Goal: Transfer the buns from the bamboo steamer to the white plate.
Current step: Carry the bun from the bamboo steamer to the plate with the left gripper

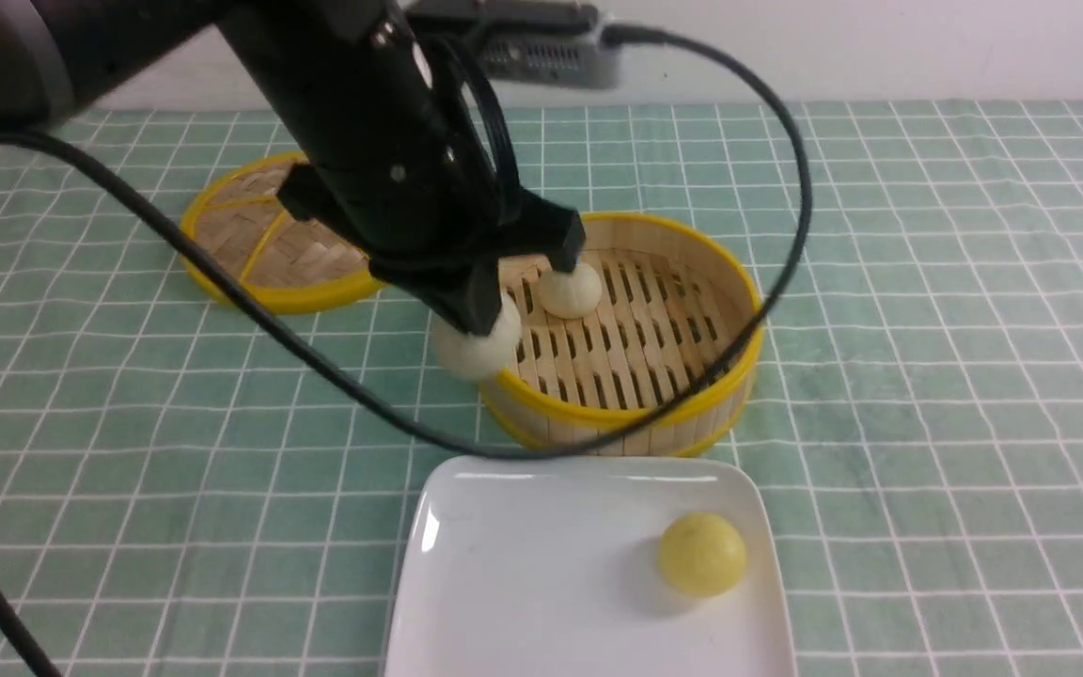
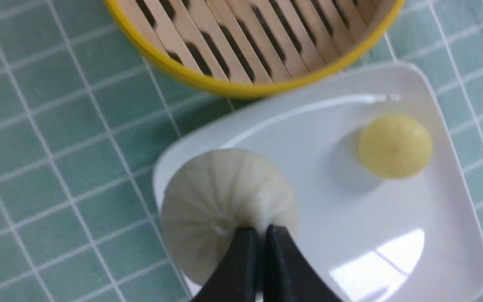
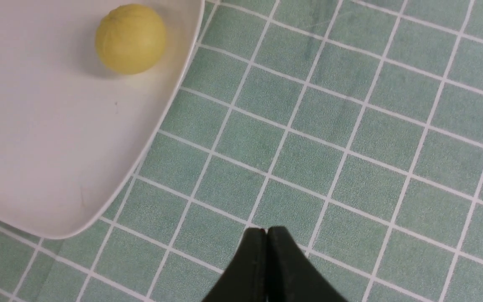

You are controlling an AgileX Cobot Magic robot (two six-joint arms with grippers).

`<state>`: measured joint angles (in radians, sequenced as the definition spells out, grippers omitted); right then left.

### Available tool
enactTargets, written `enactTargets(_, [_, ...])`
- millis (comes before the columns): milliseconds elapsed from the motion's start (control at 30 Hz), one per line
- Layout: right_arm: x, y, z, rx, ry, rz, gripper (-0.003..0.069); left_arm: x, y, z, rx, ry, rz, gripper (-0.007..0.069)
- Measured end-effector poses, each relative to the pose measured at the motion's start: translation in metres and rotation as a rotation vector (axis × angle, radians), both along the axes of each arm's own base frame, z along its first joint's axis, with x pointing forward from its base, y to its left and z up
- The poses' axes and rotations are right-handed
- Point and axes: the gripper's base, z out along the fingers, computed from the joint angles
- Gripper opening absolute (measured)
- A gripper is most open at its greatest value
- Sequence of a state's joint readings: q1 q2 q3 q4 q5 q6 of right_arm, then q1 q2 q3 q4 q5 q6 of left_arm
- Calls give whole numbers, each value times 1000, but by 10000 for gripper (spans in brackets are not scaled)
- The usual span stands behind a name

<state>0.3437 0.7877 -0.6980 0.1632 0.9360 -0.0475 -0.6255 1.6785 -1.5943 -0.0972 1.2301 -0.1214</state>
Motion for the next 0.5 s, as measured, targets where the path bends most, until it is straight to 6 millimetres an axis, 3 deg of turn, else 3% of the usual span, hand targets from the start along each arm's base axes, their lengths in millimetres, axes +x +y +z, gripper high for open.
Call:
enactTargets(100, [0,0,0,0,-1,0,15,-18,-20,-32,27,49,-54,15])
enactTargets(200, [1,0,0,-1,-7,-1,18,-27,-27,-55,22,64,-33,15])
enactTargets(367, [2,0,2,0,-32,-5,23,-24,-28,-77,-3,38,31,27])
enactTargets(500, [3,0,2,3,-44,-7,27,-18,-33,-101,11,75,66,93])
